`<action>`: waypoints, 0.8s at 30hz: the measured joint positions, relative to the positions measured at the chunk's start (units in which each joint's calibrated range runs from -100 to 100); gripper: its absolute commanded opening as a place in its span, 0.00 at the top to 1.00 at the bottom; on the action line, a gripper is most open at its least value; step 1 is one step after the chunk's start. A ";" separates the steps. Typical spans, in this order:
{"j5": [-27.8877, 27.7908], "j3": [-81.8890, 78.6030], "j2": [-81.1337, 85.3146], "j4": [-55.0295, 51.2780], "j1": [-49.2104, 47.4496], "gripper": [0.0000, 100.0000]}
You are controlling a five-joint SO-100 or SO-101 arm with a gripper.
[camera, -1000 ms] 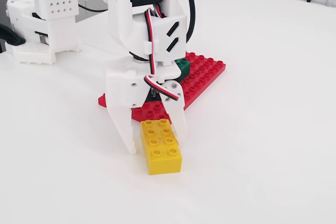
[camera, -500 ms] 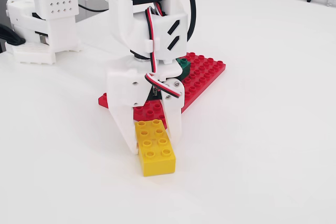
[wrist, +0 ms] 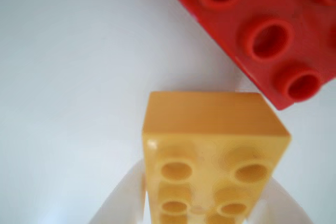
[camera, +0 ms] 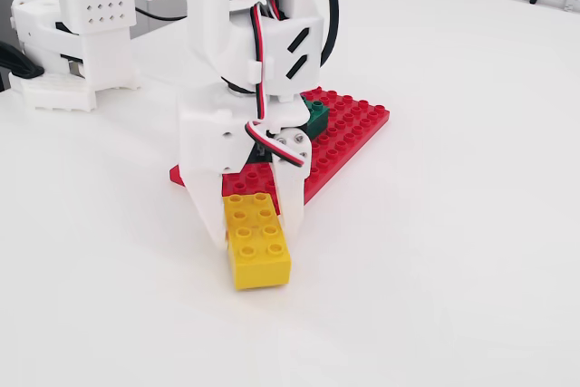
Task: Put yellow lego brick onto the green one
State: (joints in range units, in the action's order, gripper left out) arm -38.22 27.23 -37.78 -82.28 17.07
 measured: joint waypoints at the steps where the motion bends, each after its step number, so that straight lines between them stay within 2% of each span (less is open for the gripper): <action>1: 0.47 1.08 -0.08 -0.52 0.00 0.85; 8: 4.00 8.84 -0.08 -5.88 0.00 0.85; 16: 11.70 21.64 0.17 -15.64 0.00 0.85; 24: 20.28 17.58 9.62 -16.25 -1.55 0.85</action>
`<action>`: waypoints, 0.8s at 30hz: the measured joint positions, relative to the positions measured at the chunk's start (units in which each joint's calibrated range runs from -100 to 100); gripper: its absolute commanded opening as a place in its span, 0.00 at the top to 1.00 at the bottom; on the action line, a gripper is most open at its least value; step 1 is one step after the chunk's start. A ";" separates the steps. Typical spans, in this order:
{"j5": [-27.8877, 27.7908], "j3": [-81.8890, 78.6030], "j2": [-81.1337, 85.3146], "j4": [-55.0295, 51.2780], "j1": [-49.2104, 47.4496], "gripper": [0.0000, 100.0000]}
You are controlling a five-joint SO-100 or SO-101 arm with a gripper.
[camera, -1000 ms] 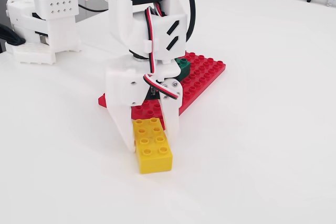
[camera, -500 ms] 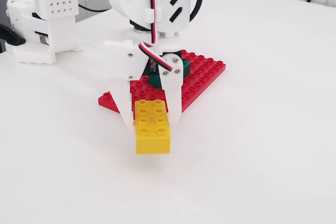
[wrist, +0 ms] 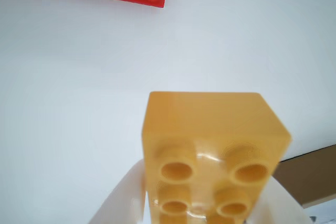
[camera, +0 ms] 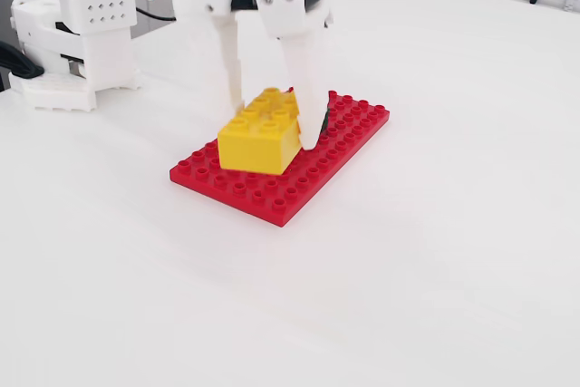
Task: Put yellow lego brick onto the green one
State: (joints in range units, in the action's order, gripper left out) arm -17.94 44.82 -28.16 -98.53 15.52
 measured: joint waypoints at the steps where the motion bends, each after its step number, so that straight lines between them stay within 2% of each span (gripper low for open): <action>1: 0.94 -1.80 1.44 0.00 -0.44 0.85; 14: 10.14 -29.67 25.83 0.35 -7.74 0.85; 18: 13.21 -38.32 35.71 3.63 -7.67 0.85; 24: 14.25 -57.17 48.80 10.89 -11.57 0.85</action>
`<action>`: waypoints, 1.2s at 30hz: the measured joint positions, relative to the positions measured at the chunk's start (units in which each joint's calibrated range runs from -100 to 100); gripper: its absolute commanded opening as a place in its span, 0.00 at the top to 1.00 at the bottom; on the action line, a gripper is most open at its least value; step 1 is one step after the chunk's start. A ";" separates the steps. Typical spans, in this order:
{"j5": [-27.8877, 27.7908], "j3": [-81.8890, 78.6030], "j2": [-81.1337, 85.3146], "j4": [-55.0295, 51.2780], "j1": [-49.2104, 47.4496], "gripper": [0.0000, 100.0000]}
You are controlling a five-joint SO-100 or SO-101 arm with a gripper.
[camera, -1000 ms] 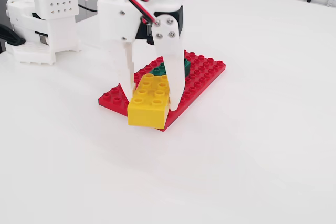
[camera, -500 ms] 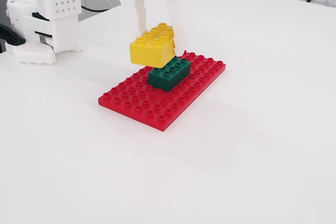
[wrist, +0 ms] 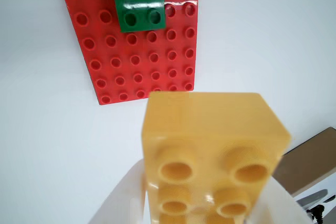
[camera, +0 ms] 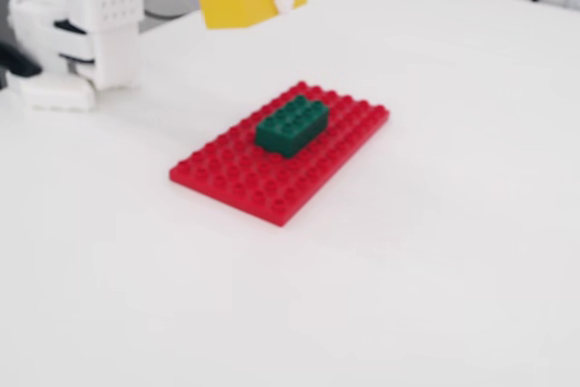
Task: Put yellow lego brick onto the green one
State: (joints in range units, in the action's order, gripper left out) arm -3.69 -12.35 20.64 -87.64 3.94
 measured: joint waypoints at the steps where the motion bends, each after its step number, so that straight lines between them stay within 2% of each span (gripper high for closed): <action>1: 0.05 -3.70 1.52 1.73 -0.96 0.85; 5: 1.46 -17.40 5.49 10.03 -4.79 0.85; 9: 3.85 -24.08 5.83 16.42 -7.37 0.85; 19: 8.01 -24.98 2.11 22.64 -10.98 0.85; 29: 8.27 -25.79 -2.03 25.67 -15.41 0.85; 36: 8.27 -27.32 -2.36 25.67 -14.96 0.85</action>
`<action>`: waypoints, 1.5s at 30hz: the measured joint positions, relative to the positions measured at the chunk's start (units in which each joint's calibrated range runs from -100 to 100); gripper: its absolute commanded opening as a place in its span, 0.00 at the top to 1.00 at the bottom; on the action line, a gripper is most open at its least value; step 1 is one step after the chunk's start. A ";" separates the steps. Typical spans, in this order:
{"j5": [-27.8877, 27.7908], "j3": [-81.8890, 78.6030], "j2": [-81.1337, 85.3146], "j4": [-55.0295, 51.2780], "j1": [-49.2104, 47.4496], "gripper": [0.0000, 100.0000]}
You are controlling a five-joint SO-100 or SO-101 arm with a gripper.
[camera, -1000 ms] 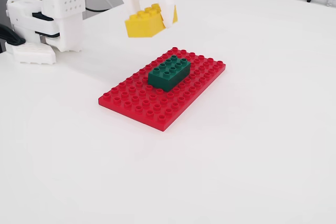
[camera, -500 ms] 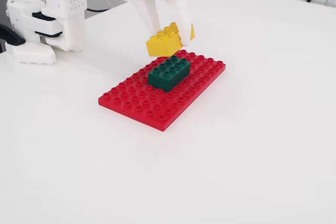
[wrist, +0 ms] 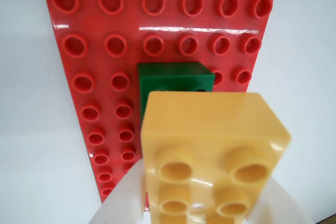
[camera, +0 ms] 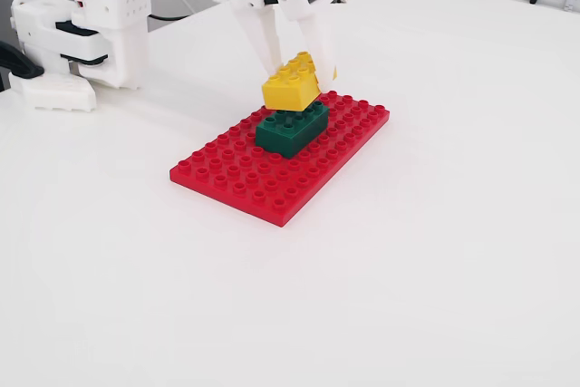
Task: Put yellow lego brick onto the green one
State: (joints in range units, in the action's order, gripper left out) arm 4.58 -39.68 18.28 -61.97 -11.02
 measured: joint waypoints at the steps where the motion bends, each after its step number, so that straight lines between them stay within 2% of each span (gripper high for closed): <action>1: -0.21 -0.18 0.00 0.00 0.00 0.85; 19: -0.94 -1.89 0.00 0.17 2.88 0.85; 45: -0.94 -2.61 -0.42 0.95 0.88 0.85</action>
State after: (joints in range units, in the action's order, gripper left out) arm 3.64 -42.29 17.86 -61.02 -10.14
